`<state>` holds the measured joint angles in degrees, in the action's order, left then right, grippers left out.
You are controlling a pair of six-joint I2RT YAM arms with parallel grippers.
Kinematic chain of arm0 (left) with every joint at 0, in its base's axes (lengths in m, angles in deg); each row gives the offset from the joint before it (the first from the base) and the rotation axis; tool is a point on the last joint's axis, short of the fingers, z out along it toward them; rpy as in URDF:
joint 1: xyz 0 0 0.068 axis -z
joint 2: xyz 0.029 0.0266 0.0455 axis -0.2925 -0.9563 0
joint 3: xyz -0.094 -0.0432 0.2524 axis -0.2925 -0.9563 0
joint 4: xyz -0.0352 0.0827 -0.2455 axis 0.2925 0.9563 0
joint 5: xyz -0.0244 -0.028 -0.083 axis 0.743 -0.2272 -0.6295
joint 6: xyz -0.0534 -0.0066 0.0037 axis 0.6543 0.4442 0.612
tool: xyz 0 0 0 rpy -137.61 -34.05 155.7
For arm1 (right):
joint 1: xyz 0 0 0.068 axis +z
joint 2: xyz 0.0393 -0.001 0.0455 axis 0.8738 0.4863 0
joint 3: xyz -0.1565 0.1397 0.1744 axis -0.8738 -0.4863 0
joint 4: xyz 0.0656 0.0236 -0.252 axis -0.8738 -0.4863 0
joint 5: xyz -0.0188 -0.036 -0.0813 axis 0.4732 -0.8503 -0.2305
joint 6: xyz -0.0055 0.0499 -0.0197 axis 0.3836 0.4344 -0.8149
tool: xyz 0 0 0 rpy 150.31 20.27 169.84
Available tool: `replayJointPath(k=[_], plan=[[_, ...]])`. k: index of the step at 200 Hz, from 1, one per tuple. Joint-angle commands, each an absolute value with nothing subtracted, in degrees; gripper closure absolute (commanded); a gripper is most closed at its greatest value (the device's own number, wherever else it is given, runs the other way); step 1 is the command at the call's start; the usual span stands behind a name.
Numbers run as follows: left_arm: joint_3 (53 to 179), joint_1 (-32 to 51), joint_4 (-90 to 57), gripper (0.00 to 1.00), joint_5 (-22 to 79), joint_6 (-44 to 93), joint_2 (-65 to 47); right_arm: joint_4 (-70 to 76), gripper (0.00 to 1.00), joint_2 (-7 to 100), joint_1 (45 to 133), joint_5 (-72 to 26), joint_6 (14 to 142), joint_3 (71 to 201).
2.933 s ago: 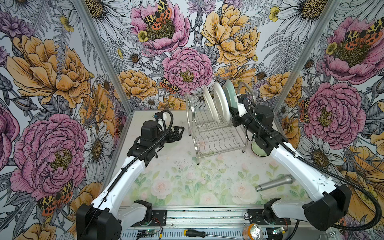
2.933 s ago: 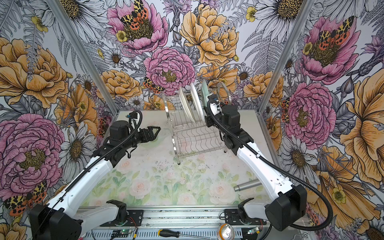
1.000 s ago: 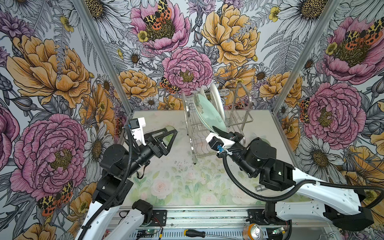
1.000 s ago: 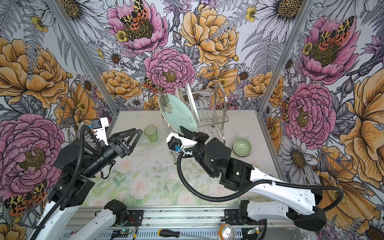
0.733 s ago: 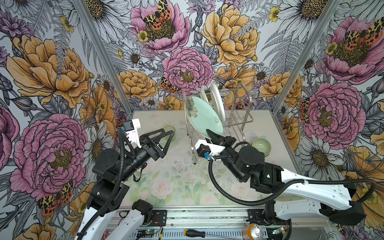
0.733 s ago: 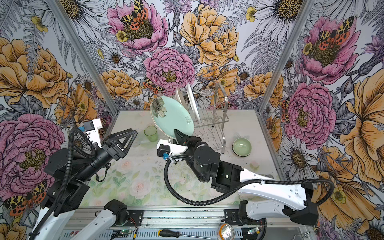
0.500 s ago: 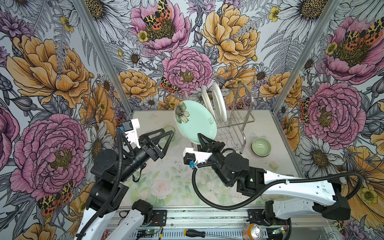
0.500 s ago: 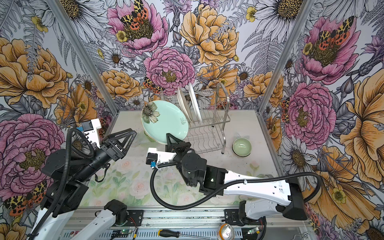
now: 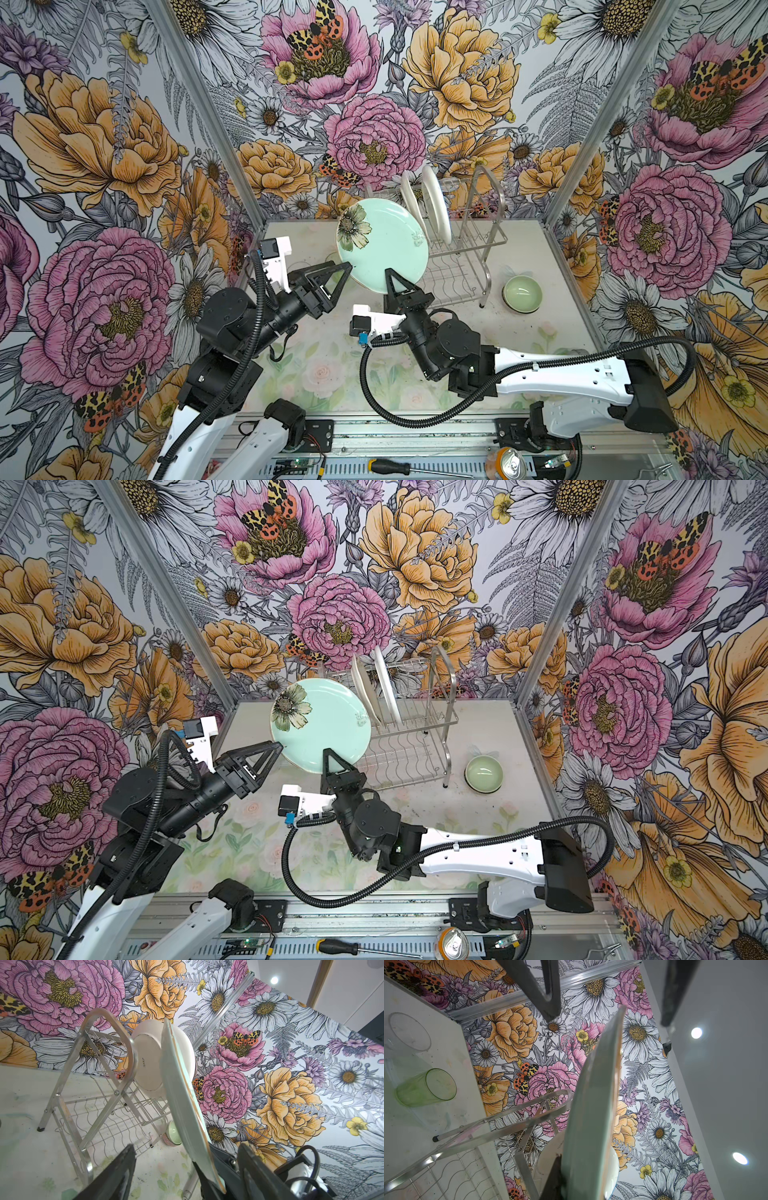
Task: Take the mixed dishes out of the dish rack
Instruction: 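Lift the pale green plate out of the rack toward the left gripper, then close the left gripper on the plate rim while the right gripper holds it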
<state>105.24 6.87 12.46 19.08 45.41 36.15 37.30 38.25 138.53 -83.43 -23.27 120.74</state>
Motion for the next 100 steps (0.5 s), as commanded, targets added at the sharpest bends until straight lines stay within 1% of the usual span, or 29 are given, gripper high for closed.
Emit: replayJointPath(k=[1,29,66,100], plan=[[106.0,6.6,16.4,0.28,21.8,43.5,35.7,50.4,1.0,39.4,138.8,-83.7,-30.4,121.2],[105.9,6.0,17.4,0.3,21.9,43.4,35.0,54.9,1.0,43.0,138.8,-84.9,-35.1,121.4],[105.9,5.3,17.9,0.32,22.3,43.3,34.5,57.0,1.0,43.9,138.8,-85.1,-35.5,120.7],[106.0,4.4,18.5,0.38,23.1,42.5,33.6,58.4,1.0,43.9,139.0,-84.4,-35.6,119.7]])
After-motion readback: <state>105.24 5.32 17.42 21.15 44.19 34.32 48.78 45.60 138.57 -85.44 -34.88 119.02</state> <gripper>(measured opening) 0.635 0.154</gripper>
